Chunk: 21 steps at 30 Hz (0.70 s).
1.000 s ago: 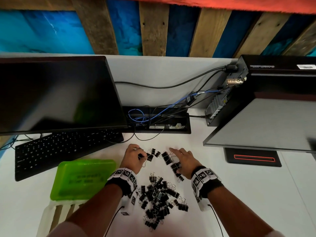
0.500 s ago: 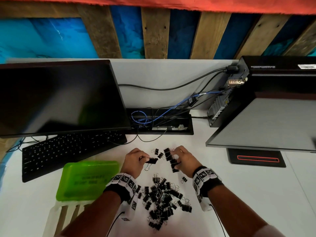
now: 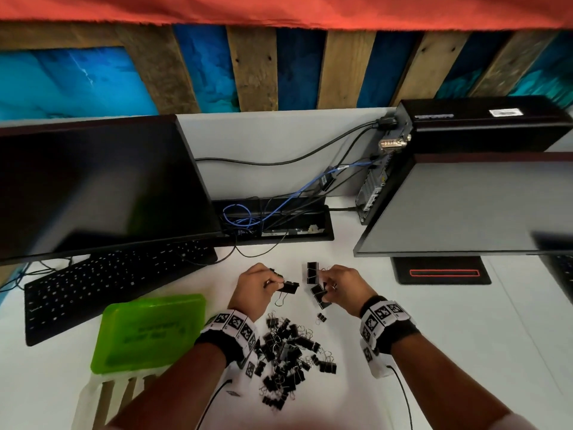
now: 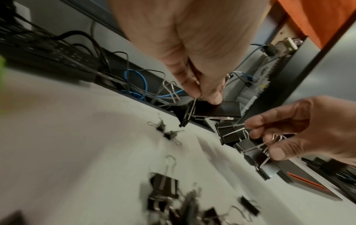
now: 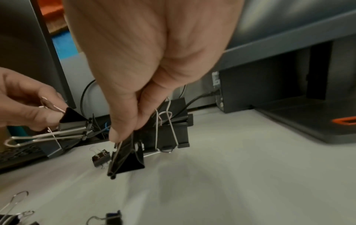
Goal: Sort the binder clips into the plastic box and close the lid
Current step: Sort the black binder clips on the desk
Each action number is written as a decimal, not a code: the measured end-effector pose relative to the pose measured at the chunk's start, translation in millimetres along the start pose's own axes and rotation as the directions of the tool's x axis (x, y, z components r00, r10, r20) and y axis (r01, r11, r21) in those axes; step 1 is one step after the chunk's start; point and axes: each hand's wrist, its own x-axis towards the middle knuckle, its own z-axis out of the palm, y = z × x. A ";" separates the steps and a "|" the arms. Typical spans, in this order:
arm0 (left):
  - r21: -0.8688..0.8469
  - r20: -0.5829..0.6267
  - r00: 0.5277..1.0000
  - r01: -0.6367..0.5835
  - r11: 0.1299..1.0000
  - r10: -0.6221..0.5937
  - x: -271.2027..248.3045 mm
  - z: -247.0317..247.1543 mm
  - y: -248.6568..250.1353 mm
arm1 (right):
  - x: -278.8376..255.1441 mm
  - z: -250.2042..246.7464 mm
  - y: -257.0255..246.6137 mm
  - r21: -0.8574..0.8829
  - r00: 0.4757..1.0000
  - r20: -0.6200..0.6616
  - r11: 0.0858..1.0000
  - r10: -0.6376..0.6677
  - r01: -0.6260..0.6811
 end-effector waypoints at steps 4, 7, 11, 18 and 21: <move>0.045 0.116 0.992 -0.061 0.997 0.055 -1.0 30.9 21.9 | -31.6 -14.0 15.5 -0.039 0.998 -0.004 0.997 0.061 -0.061; 0.053 0.204 0.974 -0.110 0.993 0.097 -6.1 62.8 39.7 | -58.0 -17.0 34.7 -0.078 0.993 0.015 0.990 0.118 -0.117; 0.076 0.350 0.925 -0.187 0.979 0.150 -21.4 103.6 58.4 | -91.5 -15.0 59.2 -0.144 0.987 0.037 0.979 0.154 -0.147; 0.084 0.476 0.858 -0.261 0.962 0.191 -39.1 143.2 82.3 | -117.3 -21.2 89.9 -0.133 0.977 0.017 0.969 0.212 -0.208; 0.090 0.480 0.855 -0.269 0.959 0.195 -43.3 148.3 87.3 | -122.0 -22.7 96.8 -0.116 0.975 -0.014 0.968 0.224 -0.224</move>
